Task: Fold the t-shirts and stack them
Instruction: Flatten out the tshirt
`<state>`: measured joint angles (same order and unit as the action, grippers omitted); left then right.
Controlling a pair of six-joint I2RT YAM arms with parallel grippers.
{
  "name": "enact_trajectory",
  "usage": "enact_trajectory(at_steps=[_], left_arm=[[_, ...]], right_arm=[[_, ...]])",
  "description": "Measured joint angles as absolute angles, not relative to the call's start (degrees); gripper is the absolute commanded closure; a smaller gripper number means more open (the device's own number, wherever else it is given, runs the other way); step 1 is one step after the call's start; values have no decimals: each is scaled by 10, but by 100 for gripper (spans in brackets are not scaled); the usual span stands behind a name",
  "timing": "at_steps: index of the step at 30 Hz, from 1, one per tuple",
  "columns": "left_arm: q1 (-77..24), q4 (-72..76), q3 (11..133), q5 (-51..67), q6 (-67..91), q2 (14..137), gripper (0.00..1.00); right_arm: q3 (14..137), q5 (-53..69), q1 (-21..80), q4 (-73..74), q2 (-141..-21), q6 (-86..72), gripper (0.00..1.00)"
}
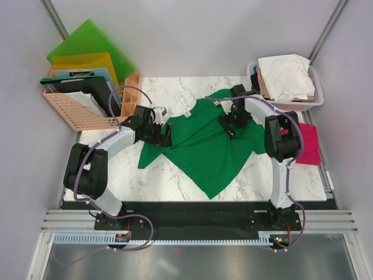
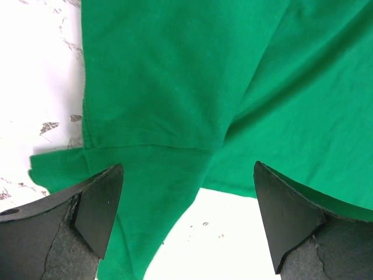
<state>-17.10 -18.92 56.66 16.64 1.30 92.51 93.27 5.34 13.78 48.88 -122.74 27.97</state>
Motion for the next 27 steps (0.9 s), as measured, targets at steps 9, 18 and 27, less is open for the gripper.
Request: enact_trajectory(at_steps=[9, 18, 27], left_arm=[[-170, -172, 550, 161, 12, 913, 0], [-168, -166, 550, 160, 12, 916, 0], [-168, -166, 550, 160, 12, 923, 0]], right_arm=[[1107, 49, 161, 547, -1331, 261, 2], [1192, 58, 237, 533, -1377, 253, 2], [1127, 90, 261, 481, -1345, 247, 2]])
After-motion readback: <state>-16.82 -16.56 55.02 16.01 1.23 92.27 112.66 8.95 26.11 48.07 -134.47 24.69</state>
